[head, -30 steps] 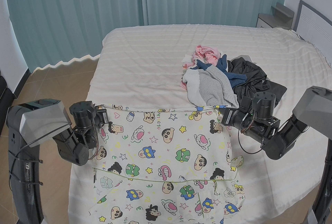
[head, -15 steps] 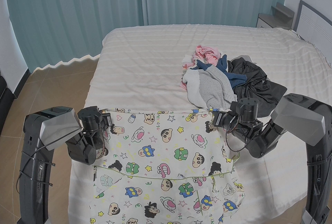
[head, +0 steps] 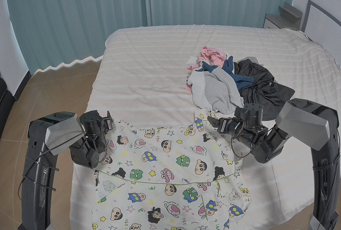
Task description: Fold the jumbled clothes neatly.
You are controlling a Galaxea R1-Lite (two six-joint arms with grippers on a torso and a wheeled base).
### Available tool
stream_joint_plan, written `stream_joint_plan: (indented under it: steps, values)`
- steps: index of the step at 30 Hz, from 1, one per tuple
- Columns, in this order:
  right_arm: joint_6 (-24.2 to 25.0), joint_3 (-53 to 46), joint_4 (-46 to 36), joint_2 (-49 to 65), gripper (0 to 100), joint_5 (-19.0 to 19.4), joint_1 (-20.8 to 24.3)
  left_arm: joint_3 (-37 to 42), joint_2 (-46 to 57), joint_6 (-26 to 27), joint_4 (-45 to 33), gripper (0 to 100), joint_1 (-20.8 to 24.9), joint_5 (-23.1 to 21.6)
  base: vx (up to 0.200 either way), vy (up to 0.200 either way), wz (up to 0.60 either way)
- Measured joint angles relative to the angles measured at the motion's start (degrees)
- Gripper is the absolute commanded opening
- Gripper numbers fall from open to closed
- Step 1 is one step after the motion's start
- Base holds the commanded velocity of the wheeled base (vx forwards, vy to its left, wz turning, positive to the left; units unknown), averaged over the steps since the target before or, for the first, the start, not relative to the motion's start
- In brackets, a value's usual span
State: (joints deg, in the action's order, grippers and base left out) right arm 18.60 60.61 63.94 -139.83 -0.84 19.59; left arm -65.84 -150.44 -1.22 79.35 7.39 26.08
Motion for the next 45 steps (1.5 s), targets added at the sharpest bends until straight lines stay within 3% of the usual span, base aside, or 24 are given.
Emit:
stream_joint_plan:
  steps: [5, 11, 18, 26, 33, 39, 45]
  values:
    - [0.35, -6.07, 1.88, 3.89, 100, -0.16, -0.07, -1.19, 0.59, 0.13, 2.38, 100, -0.32, 2.11, 0.0, 0.0, 0.0]
    - [5.45, -17.87, 4.35, 10.08, 100, -0.16, -0.3, 0.07, 3.61, -0.11, 4.71, 100, -0.8, 3.32, 0.0, 0.0, 0.0]
    - [7.28, -26.64, 7.34, 15.13, 100, -0.02, -0.3, 13.8, 11.47, -3.1, 5.12, 100, -1.08, 0.61, 0.0, 0.0, 0.0]
    - [7.34, -31.4, 8.07, 18.25, 100, 1.62, -0.24, 35.89, 20.81, -11.26, 5.17, 100, -1.77, -9.06, 0.0, 0.0, 0.0]
    - [9.18, -39.75, 10.23, 20.44, 100, 2.91, 0.3, 51.07, 28.31, -24.92, 3.91, 100, -4.45, -19.08, 0.0, 0.0, 0.0]
    - [10.74, -50.77, 20.29, 22.35, 100, 2.06, 1.24, 54.65, 29.59, -29.45, 3.21, 100, -6.07, -23.3, 0.0, 0.0, 0.0]
    - [11.39, -56.5, 23.28, 23.72, 100, 0.95, 1.93, 55.65, 28.76, -31.62, 2.99, 100, -6.49, -34.63, 0.0, 0.0, 0.0]
